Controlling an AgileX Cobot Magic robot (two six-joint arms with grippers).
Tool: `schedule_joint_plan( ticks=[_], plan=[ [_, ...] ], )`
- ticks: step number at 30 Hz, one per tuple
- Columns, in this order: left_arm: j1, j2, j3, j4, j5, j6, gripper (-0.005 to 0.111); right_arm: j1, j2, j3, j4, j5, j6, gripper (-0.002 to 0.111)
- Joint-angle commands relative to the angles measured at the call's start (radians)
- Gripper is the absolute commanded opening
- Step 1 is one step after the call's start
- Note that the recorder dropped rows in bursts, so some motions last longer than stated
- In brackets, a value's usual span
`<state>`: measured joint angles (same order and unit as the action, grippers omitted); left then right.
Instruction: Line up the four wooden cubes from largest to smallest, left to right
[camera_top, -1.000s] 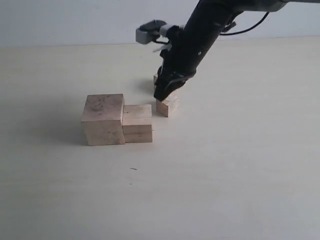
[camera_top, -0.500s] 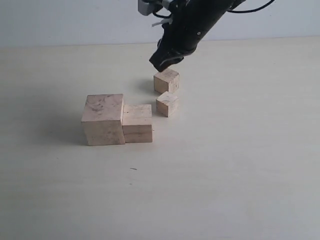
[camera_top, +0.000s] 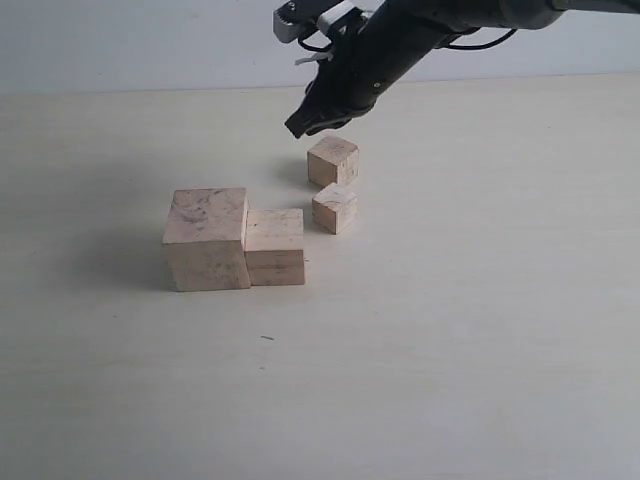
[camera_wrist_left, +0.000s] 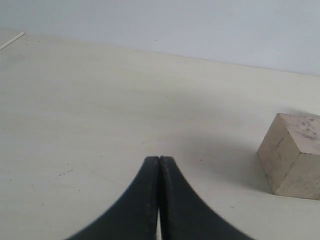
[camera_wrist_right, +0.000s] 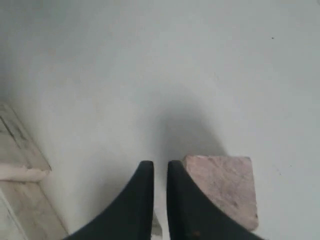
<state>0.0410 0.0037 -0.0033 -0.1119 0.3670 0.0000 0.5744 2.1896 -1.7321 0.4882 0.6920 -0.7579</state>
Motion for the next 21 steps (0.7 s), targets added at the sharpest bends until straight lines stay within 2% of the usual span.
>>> schedule_joint_plan(
  ticks=[1, 4, 9, 12, 14, 17, 21],
  plan=[
    [-0.006, -0.004, 0.003, -0.005, -0.005, 0.0, 0.0, -0.001, 0.073, -0.047, 0.082, 0.029, -0.035, 0.01],
    [-0.006, -0.004, 0.003, -0.005, -0.005, 0.0, 0.0, -0.001, 0.111, -0.055, 0.11, 0.049, -0.038, 0.008],
    [-0.006, -0.004, 0.003, -0.005, -0.005, 0.0, 0.0, 0.001, 0.164, -0.055, 0.246, 0.089, -0.159, 0.004],
    [-0.006, -0.004, 0.003, -0.005, -0.005, 0.0, 0.0, -0.001, 0.178, -0.055, 0.226, 0.066, -0.152, 0.004],
    [-0.006, -0.004, 0.003, -0.005, -0.005, 0.0, 0.0, -0.003, 0.178, -0.055, 0.15, 0.094, -0.085, 0.004],
    [-0.006, -0.004, 0.003, -0.005, -0.005, 0.0, 0.0, -0.003, 0.176, -0.055, -0.064, 0.19, 0.107, 0.004],
    [-0.006, -0.004, 0.003, -0.005, -0.005, 0.0, 0.0, -0.003, 0.126, -0.055, -0.347, 0.193, 0.438, 0.004]
  ],
)
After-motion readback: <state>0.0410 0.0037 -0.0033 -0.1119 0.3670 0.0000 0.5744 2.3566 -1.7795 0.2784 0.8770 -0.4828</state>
